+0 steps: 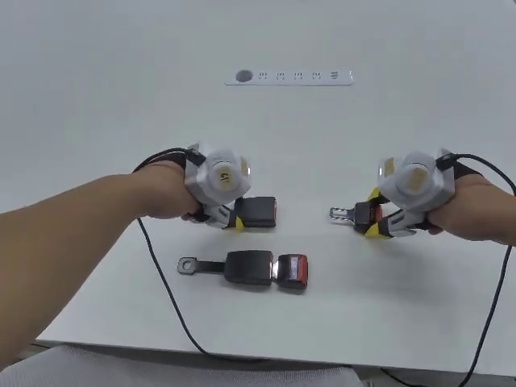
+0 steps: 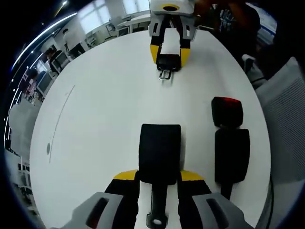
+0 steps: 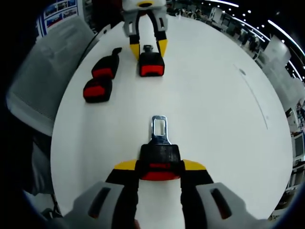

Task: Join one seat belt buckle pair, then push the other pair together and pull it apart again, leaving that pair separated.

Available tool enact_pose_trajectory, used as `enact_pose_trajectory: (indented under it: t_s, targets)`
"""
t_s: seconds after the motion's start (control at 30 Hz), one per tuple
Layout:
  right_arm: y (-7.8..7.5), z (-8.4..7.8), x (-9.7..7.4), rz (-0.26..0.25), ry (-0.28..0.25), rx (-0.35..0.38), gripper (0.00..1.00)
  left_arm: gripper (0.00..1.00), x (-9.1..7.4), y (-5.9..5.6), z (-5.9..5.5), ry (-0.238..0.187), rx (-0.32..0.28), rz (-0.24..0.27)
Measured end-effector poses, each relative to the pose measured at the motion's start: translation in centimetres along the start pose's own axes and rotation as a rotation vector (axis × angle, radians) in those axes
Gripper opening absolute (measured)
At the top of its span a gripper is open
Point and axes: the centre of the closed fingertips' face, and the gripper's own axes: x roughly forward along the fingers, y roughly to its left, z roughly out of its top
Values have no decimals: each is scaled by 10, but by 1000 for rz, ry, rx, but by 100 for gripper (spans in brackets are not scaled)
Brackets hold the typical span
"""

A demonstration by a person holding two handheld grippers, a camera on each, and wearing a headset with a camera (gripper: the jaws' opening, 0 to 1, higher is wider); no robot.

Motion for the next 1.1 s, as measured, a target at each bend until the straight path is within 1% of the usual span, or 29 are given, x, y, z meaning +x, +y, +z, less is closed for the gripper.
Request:
enact_pose_trajectory:
  t_s: [0.1, 0.17, 0.3, 0.4, 0.53, 0.63, 0.77, 0.87, 1.1]
  targets:
    - [-1, -1, 0, 1, -4, 3, 33, 31, 1, 1, -1, -7, 6, -9]
    - [-1, -1, 0, 1, -6, 2, 33, 31, 1, 1, 0, -9, 40, -18]
    - [0, 0, 0, 0, -5, 3, 33, 31, 3, 0, 0, 5, 65, -24]
    - [1, 1, 0, -3, 15, -25, 33, 31, 4, 0, -1, 20, 88, -27]
    - [1, 3, 1, -7, 37, -29, 33, 31, 5, 1, -3, 34, 85, -35]
    - [0, 6, 2, -8, 38, -17, 33, 31, 6, 1, -3, 38, 85, -38]
    - [0, 17, 7, -9, 28, -3, 33, 30, 5, 0, -3, 36, 82, -28]
    - [3, 31, 12, -5, 16, -16, 33, 30, 6, 0, -4, 34, 77, -27]
    - [7, 56, 24, 5, -11, -22, 33, 30, 6, 0, -4, 40, 77, -30]
